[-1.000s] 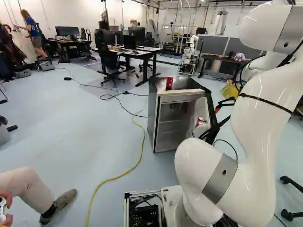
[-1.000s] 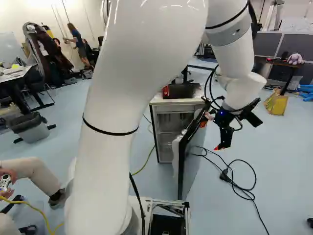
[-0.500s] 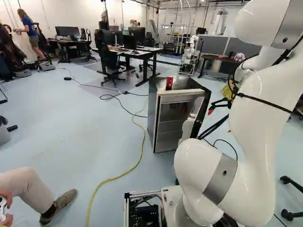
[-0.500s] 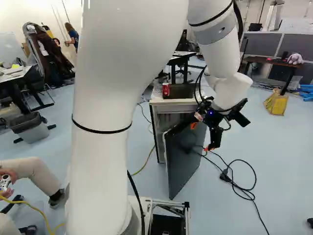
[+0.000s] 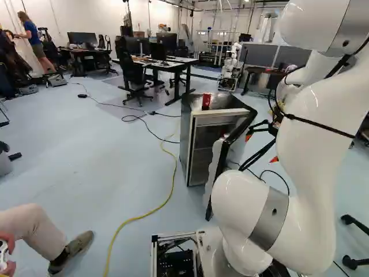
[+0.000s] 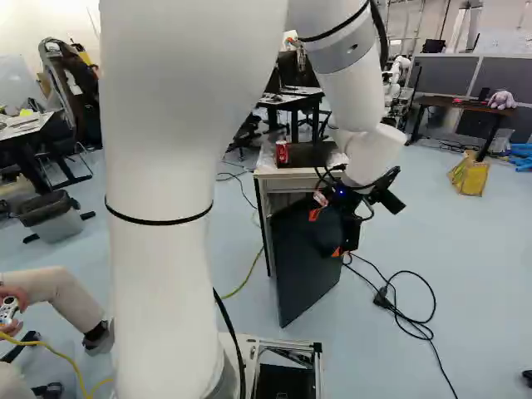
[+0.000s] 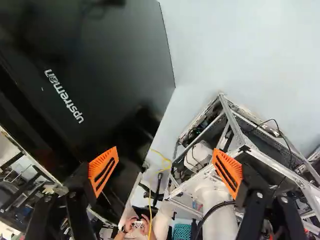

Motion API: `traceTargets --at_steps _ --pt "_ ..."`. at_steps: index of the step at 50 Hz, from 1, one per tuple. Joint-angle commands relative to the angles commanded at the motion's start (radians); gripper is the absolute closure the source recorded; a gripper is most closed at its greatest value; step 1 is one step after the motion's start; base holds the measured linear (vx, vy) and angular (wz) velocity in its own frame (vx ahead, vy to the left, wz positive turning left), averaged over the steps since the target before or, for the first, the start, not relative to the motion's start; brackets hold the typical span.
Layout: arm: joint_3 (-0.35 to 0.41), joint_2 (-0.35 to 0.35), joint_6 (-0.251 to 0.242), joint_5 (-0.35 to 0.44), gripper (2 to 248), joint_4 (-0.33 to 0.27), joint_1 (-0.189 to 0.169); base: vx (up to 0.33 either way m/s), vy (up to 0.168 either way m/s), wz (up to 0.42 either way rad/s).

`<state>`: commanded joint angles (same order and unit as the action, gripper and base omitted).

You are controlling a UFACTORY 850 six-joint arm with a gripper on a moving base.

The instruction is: Grab a drink from the fridge

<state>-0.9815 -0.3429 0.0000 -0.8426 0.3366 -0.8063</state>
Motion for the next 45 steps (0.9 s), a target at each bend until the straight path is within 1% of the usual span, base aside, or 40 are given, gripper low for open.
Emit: traceTargets --at_steps 33,45 --pt "0.109 0.076 0.000 0.086 3 -0.038 0.105 0.000 0.000 0.000" --pt "0.146 0.104 0.000 0.130 3 -0.057 0.148 0.000 0.000 0.000"
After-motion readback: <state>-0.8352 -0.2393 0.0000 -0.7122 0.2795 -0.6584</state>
